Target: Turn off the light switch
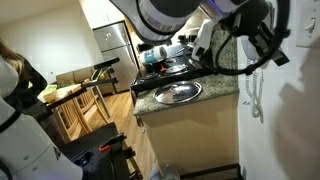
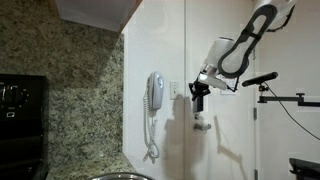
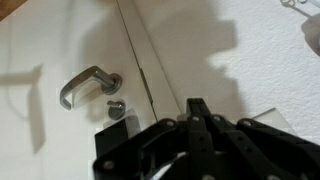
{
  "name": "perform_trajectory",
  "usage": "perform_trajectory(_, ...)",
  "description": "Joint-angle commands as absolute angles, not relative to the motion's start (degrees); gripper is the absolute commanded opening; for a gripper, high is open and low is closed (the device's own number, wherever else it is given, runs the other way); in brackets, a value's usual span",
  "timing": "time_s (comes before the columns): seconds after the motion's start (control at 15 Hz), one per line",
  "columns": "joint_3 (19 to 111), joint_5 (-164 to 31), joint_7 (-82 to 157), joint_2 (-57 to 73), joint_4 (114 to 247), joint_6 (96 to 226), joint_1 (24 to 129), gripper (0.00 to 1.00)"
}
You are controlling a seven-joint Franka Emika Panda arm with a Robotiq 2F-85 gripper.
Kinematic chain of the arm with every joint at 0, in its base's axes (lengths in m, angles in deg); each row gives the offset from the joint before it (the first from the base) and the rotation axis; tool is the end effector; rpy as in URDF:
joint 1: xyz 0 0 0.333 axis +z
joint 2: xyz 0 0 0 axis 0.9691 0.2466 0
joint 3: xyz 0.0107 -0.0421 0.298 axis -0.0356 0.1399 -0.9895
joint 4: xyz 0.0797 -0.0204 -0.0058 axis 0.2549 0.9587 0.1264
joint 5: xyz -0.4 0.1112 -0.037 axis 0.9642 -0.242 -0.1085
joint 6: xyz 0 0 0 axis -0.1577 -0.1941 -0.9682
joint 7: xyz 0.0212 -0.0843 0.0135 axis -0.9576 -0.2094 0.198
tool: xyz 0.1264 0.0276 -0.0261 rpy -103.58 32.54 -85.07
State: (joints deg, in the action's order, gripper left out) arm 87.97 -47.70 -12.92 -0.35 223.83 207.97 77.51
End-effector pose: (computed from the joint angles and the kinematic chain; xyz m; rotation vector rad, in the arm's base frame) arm 0.5352 -0.2136 0.2887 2.6099 -1.4095 1.0267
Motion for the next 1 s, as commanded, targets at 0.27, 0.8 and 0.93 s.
perform_trajectory(0.27,87.03,-49.10,1.03,-2.17,221.98,224.67,75.79,0.00)
perform_trajectory(0.8,92.28,-45.27,-3.95,0.25,220.94,225.70,80.69,0.01)
perform_trajectory(0.93,92.05,-45.03,-4.25,0.38,220.76,225.50,80.54,0.00)
